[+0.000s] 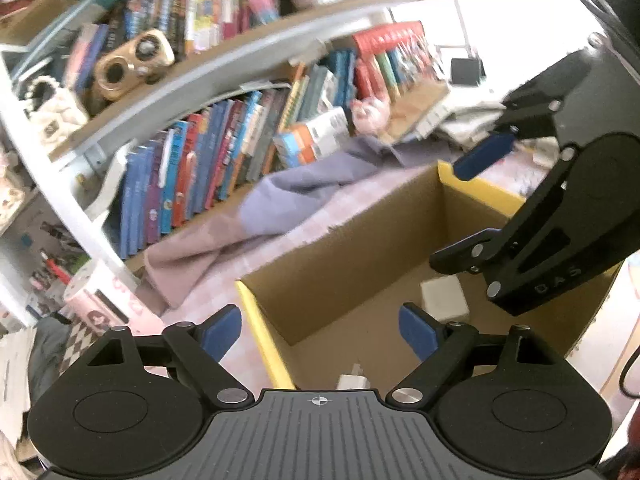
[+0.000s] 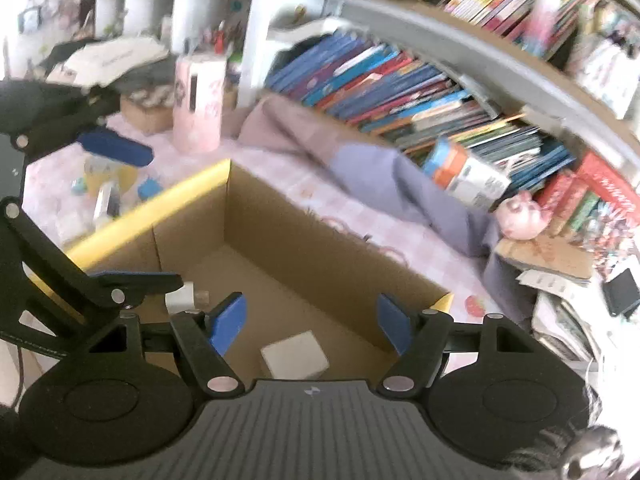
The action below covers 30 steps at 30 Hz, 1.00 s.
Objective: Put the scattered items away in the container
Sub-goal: 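Withdraw both tools from the box back toward the remaining items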
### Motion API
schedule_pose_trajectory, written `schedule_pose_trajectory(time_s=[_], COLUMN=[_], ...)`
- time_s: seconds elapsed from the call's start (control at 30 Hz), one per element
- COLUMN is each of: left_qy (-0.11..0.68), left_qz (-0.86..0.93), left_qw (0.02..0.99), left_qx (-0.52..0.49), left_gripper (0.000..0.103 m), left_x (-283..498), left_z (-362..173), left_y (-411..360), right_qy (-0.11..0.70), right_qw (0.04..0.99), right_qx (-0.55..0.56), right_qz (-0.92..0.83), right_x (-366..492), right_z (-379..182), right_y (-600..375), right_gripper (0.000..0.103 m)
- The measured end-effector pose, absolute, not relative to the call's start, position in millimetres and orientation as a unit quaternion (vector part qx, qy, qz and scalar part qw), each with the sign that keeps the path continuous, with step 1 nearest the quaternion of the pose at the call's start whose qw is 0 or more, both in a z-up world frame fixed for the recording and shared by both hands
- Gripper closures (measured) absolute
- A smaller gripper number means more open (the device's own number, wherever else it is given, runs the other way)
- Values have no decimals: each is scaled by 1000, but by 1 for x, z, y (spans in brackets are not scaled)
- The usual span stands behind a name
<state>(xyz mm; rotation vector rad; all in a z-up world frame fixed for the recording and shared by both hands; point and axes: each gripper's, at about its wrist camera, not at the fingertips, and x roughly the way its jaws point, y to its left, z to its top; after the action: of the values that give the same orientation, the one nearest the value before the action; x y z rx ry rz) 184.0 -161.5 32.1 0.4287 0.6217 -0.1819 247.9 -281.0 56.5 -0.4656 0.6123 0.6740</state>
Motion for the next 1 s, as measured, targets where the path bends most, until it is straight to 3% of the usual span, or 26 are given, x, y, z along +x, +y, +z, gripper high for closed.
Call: schedule_pose_trajectory(time_s=[0.27,0.47,1.0], left_qy=[261,228,221], left_qz=[-71,-70,-75], left_qw=[953,969,972], left_qx=[138,64,32], left_gripper=[14,10,10], left_x=[145,111,28], left_z=[62,77,67], left_y=[-131,-101,-36], right_qy=[249,218,220], right_qw=[916,943,962], right_qx=[-167,-125,-85], right_qz=[267,216,138], right_x=[208,168,66], right_z=[83,91,83], right_y=[-287,-286,-247], right_gripper=[30,22,22])
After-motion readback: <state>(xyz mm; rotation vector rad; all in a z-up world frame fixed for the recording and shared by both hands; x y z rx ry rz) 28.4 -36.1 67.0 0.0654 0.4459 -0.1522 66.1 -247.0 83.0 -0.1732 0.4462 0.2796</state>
